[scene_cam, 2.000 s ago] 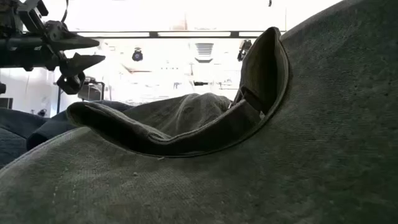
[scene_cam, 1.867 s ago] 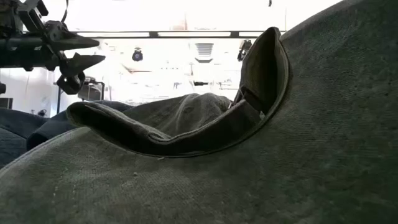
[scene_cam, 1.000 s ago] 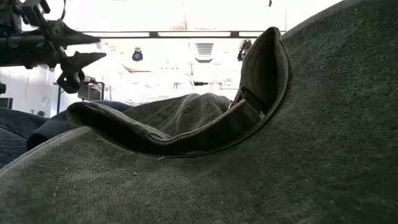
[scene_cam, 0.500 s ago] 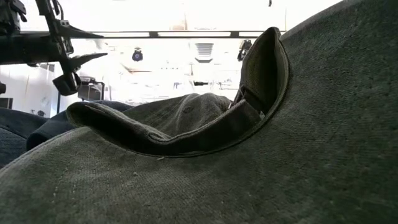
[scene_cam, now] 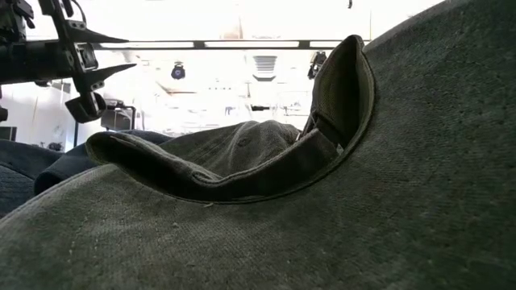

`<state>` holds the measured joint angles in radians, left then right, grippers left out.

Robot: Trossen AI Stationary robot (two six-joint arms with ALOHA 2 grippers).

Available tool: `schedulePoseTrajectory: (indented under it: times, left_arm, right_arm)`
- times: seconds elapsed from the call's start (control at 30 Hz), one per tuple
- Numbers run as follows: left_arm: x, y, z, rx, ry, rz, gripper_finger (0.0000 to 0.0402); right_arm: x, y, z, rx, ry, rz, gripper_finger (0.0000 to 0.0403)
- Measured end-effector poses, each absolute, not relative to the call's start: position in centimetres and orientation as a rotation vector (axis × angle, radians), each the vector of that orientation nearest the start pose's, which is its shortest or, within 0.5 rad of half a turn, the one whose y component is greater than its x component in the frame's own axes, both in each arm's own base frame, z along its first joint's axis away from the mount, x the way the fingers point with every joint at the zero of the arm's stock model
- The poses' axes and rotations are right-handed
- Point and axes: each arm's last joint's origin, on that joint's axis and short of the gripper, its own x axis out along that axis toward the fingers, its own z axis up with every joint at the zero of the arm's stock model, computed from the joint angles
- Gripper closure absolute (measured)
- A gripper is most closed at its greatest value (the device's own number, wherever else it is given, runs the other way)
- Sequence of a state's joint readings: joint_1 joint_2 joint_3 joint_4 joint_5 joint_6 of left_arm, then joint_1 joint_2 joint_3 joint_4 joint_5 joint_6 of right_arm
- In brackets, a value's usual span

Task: Pick & Place hat
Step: Put the left green cap into the right transparent bin

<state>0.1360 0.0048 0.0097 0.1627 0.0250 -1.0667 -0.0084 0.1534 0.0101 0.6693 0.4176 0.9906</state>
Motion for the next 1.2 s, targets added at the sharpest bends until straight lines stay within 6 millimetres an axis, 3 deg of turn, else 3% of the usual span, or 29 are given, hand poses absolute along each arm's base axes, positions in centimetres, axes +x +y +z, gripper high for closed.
schedulePoseTrajectory:
  times: [0.1, 0.27, 0.4, 0.6, 0.7, 0.9, 1.2]
  left_arm:
    - [9.6, 1.2, 18.1, -1.015, -0.199, 0.023, 0.0248]
    - [9.7, 1.2, 18.0, -1.007, -0.179, 0.020, 0.0248]
    - [9.8, 1.1, 17.9, -0.993, -0.155, -0.008, 0.0248]
    - [9.8, 1.1, 17.7, -0.983, -0.127, -0.004, 0.0248]
    - [9.8, 1.1, 17.5, -0.985, -0.116, 0.002, 0.0248]
    - [9.8, 1.1, 17.5, -0.986, -0.111, 0.005, 0.0248]
    - [9.8, 1.1, 17.3, -0.990, -0.099, 0.011, 0.0248]
  right_arm:
    - [9.9, -1.2, 21.6, 1.054, -0.640, -0.141, 0.0365]
    - [11.9, -0.6, 25.4, 1.045, -0.594, -0.058, 0.0365]
    - [15.1, 0.8, 27.3, 1.086, -0.287, 0.120, 0.0365]
    - [19.7, 4.4, 25.6, 1.305, 0.458, 0.020, 0.0365]
    - [21.0, 6.8, 25.0, 1.357, 0.717, -0.025, 0.0365]
    - [23.9, 10.8, 25.0, 1.324, 0.870, 0.015, 0.0365]
    - [27.7, 14.1, 23.5, 1.380, 1.063, 0.002, 0.0364]
